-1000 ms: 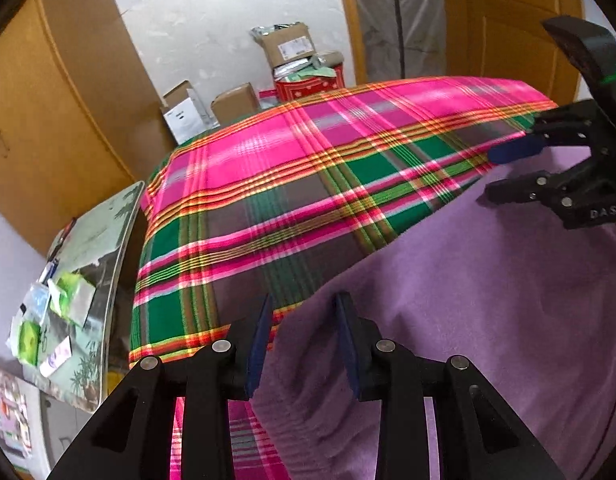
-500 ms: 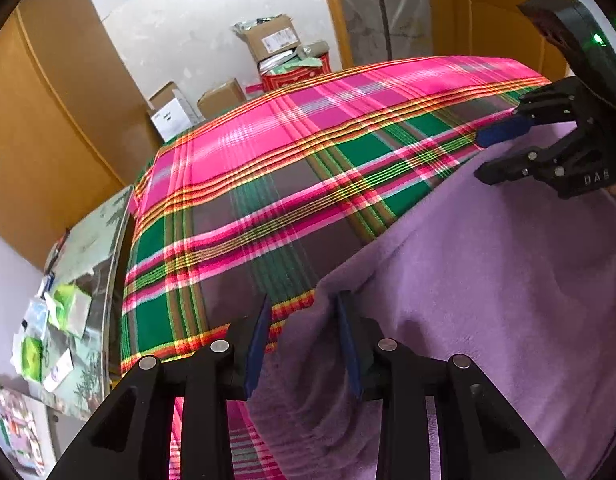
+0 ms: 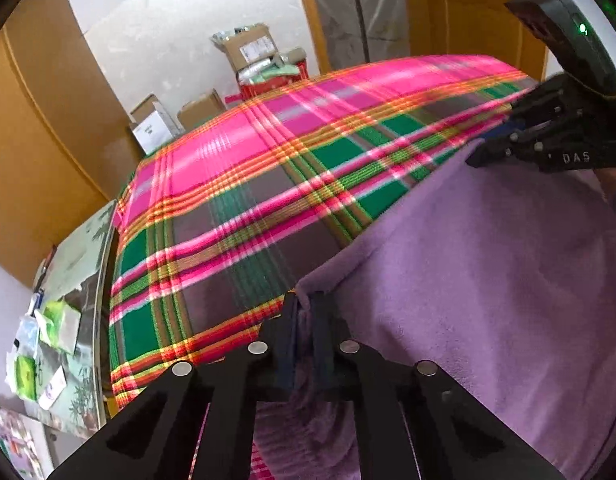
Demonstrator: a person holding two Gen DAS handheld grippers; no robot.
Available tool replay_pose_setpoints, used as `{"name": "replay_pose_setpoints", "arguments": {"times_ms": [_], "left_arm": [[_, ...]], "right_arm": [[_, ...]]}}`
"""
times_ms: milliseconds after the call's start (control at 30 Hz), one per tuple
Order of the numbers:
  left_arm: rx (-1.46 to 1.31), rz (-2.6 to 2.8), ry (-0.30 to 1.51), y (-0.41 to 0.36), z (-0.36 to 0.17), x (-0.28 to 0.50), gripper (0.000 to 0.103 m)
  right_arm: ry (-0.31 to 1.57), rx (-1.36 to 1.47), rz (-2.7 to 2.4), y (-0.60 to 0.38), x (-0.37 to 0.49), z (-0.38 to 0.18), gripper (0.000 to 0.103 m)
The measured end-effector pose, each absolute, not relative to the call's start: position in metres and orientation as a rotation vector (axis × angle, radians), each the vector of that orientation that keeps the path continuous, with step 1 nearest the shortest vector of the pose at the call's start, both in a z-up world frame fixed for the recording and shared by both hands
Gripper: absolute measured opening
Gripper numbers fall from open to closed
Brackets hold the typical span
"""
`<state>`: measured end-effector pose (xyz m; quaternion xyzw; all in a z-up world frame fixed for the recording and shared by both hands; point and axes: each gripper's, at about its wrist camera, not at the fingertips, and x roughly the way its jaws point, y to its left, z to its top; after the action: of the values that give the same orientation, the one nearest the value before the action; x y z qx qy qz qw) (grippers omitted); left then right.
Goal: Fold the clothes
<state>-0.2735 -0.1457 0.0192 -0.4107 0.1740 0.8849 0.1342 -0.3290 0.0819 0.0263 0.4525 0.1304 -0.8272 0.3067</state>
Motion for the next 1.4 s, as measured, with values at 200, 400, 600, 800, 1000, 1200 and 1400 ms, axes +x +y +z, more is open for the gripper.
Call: {"name": "replay_pose_setpoints", "arguments": {"times_ms": [200,400,600,800,1000,1200,1400], "left_arm": [[-1.124,2.613,0.483,-0.150,0.034,-0.262,0.005],[-1.084,2.631,0.471,-0.151,0.044,-0.247,0.005],[-1.029,2.650,0.474,-0.149,0.058,-0.225,0.005],[-0.974,2.680,0.471,-0.151,0.074,-0.196,0.005],[-0.926,2.714,0.460,-0.153,0.090,-0.167,0.005],[-0.880,2.743,0.465,-0.153,0.102,-0.133,0.005],[-0.873,2.756,0.460,-0.153,0.103,-0.104,0.005]], "right_arm": [[0.321,1.121,-2.266,0.084,-0.301,0.051,0.005],[0.342,1.059,-2.310,0.088,-0.264,0.077,0.004],[0.335,1.013,-2.332,0.092,-0.226,0.096,0.004],[0.326,0.975,-2.352,0.094,-0.191,0.110,0.003],[0.331,0.925,-2.369,0.095,-0.158,0.127,0.003],[0.353,0.887,-2.382,0.097,-0.121,0.139,0.003],[0.367,0.882,-2.376,0.100,-0.089,0.139,0.003]]}}
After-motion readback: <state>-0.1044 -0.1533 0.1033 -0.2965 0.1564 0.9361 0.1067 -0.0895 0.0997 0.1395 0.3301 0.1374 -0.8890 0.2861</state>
